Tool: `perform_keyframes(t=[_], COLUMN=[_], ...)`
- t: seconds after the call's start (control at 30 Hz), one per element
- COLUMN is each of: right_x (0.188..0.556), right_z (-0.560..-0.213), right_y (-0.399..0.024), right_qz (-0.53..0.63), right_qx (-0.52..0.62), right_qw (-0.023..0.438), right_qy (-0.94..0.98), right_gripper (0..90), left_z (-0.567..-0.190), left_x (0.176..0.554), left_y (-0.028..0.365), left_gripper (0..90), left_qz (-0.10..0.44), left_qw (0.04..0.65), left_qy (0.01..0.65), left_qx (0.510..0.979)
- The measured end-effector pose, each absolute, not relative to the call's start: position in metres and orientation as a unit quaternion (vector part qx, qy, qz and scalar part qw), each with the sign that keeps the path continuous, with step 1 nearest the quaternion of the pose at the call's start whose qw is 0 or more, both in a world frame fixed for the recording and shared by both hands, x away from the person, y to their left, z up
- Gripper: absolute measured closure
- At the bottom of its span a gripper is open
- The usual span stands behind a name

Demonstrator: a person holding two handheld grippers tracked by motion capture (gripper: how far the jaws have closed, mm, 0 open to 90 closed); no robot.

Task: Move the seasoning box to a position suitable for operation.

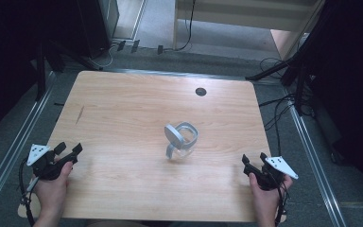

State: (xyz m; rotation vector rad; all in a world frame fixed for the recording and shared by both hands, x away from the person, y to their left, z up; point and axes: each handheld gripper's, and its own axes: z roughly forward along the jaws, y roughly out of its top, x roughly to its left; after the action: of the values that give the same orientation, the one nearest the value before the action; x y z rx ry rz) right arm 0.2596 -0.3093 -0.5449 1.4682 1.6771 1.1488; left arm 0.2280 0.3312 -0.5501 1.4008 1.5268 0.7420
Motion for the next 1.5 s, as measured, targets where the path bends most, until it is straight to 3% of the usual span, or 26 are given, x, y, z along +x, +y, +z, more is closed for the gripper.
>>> perform_keyframes(t=[0.13, 0.17, 0.33, 0.43, 0.57, 0.73, 0.93, 1.07, 1.5], right_x=[0.259, 0.259, 0.260, 0.267, 0.273, 0.285, 0.306, 0.319, 0.334], right_z=[-0.545, -0.545, -0.542, -0.532, -0.519, -0.513, -0.507, -0.508, -0.520], right_y=[-0.311, -0.311, -0.309, -0.300, -0.278, -0.247, -0.212, -0.193, -0.172], right_qz=[0.446, 0.449, 0.467, 0.486, 0.490, 0.520, 0.547, 0.552, 0.545], right_qx=[0.548, 0.546, 0.548, 0.531, 0.500, 0.477, 0.461, 0.454, 0.451], right_qw=[0.309, 0.306, 0.295, 0.283, 0.290, 0.250, 0.202, 0.184, 0.167], right_qy=[0.637, 0.638, 0.628, 0.634, 0.652, 0.663, 0.668, 0.675, 0.687], right_gripper=[40.6, 40.2, 55.1, 58.2, 58.0, 74.5, 81.7, 89.1, 90.0], left_z=[-0.549, -0.549, -0.542, -0.537, -0.533, -0.532, -0.531, -0.523, -0.521], left_x=[0.229, 0.229, 0.235, 0.239, 0.244, 0.253, 0.261, 0.259, 0.243], left_y=[0.320, 0.317, 0.299, 0.281, 0.258, 0.224, 0.172, 0.137, 0.085], left_gripper=[39.0, 40.4, 53.0, 63.4, 69.8, 75.4, 79.8, 87.9, 90.0], left_qz=[0.333, 0.337, 0.318, 0.287, 0.261, 0.229, 0.172, 0.147, 0.105], left_qw=[0.420, 0.415, 0.441, 0.471, 0.485, 0.495, 0.510, 0.517, 0.521], left_qy=[0.613, 0.612, 0.606, 0.577, 0.552, 0.519, 0.483, 0.445, 0.356], left_qx=[0.581, 0.583, 0.581, 0.603, 0.626, 0.658, 0.691, 0.716, 0.768])
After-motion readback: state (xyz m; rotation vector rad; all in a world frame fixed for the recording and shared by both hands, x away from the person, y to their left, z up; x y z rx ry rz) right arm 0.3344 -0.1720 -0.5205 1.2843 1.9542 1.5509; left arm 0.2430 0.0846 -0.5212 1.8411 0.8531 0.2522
